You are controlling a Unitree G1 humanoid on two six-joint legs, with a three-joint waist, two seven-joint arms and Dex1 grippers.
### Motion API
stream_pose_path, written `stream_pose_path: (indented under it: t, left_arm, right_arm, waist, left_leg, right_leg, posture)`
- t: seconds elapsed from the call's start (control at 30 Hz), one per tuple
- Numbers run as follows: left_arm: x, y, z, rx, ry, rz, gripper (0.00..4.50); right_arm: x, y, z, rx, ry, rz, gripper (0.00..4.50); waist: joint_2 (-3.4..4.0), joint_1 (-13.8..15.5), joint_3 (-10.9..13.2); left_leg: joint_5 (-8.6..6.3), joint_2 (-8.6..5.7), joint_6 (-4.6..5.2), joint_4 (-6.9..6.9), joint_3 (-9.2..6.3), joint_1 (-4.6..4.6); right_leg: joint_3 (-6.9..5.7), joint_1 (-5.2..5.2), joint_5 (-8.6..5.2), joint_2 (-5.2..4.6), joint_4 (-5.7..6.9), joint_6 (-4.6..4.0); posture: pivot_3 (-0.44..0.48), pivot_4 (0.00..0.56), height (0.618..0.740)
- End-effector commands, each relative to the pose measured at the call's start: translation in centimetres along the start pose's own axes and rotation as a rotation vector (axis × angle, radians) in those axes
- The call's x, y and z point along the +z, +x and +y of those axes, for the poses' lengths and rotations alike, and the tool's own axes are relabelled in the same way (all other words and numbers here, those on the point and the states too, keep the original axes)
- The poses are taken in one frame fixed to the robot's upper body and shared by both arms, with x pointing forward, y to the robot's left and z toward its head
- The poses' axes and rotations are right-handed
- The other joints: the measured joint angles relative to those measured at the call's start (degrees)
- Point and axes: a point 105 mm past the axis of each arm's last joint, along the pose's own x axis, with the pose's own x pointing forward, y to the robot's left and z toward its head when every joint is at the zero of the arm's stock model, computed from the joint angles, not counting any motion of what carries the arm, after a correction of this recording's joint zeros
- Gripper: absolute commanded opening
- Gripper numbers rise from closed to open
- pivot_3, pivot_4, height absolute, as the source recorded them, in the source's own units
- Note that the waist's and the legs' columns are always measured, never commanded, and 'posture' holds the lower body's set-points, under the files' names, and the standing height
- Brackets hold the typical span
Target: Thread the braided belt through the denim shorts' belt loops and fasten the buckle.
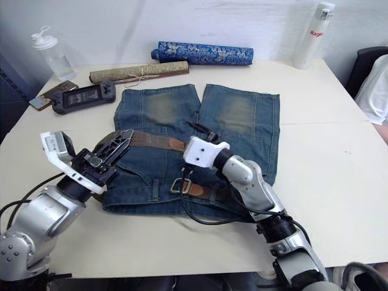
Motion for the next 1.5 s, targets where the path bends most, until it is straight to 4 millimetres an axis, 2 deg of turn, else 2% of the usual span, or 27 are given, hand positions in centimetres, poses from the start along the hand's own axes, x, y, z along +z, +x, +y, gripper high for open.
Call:
stream_pose_path:
  t: [0.03,0.13,0.27,0.37,0.6,0.9,1.17,1.37,1.5]
  left_arm:
    - [1.6,-1.9,-0.3,-0.042,0.072,-0.004,0.0]
    - [1.6,-4.5,1.3,-0.007,0.071,0.076,0.0]
    - [1.4,-6.6,2.9,0.041,0.017,0.123,0.0]
    - [1.0,-7.4,4.0,0.076,-0.033,0.135,0.0]
    - [0.4,-8.1,5.3,0.137,-0.066,0.148,0.0]
    - [-1.5,-8.0,6.1,0.175,-0.013,0.259,0.0]
    - [-1.9,-6.6,6.4,0.144,0.018,0.305,0.0]
    - [-4.1,-5.9,7.2,0.105,0.12,0.496,0.0]
    - [-4.6,-5.5,7.9,0.072,0.175,0.568,0.0]
  right_arm:
    - [1.6,-3.2,-2.0,0.071,0.179,-0.024,4.44]
    - [2.9,-6.4,-1.5,0.234,0.406,-0.013,4.44]
    - [4.6,-8.3,-0.9,0.34,0.631,-0.03,4.44]
    - [4.8,-8.8,0.1,0.381,0.696,0.0,4.44]
    - [4.9,-9.1,0.7,0.379,0.737,0.027,4.44]
    - [5.0,-9.4,0.6,0.373,0.745,0.041,4.44]
    - [4.9,-9.6,0.5,0.359,0.745,0.052,4.44]
    - [4.4,-9.9,0.8,0.361,0.727,0.087,4.44]
    - [4.0,-10.1,1.2,0.363,0.707,0.112,4.44]
  waist:
    - [0.02,0.03,0.01]
    - [0.09,0.15,0.06]
    - [0.19,0.07,0.12]
    - [0.26,0.53,0.15]
    - [0.31,1.48,0.18]
    - [0.33,1.47,0.19]
    - [0.35,1.55,0.2]
    - [0.38,1.58,0.23]
    - [0.39,1.57,0.23]
  left_leg:
    - [-0.01,0.0,0.01,-0.01,-0.02,-0.01]
    - [-0.07,0.02,0.13,-0.03,-0.03,-0.02]
    - [-0.29,0.62,0.48,-0.06,0.22,0.13]
    - [-0.41,0.74,0.38,-0.19,0.12,0.28]
    - [-0.6,0.62,0.25,-0.22,-0.06,0.23]
    - [-0.7,0.66,0.31,-0.3,-0.01,0.26]
    - [-0.68,0.65,0.28,-0.41,0.0,0.3]
    - [-0.67,0.63,0.27,-0.53,0.04,0.3]
    - [-0.65,0.64,0.25,-0.6,0.23,0.34]
  right_leg:
    - [0.0,0.01,-0.15,0.0,-0.06,-0.3]
    - [-0.02,0.07,-0.34,-0.03,-0.18,-0.61]
    - [-0.2,0.27,-0.37,-0.03,-0.61,-0.67]
    - [-0.38,0.5,-0.37,0.0,-0.96,-0.68]
    - [-0.14,0.52,-0.36,-0.13,-1.37,-0.69]
    - [-0.13,0.52,-0.34,-0.1,-1.47,-0.65]
    - [-0.12,0.53,-0.32,-0.11,-1.49,-0.62]
    - [-0.14,0.53,-0.29,-0.1,-1.57,-0.57]
    - [-0.16,0.54,-0.23,-0.08,-1.57,-0.45]
  posture:
    - [0.0,0.15,0.637]
    - [0.0,0.15,0.637]
    - [0.0,0.15,0.637]
    - [0.0,0.15,0.637]
    - [0.0,0.15,0.637]
    - [0.0,0.15,0.637]
    - [0.0,0.15,0.637]
    - [0.0,0.15,0.637]
    - [0.0,0.15,0.637]
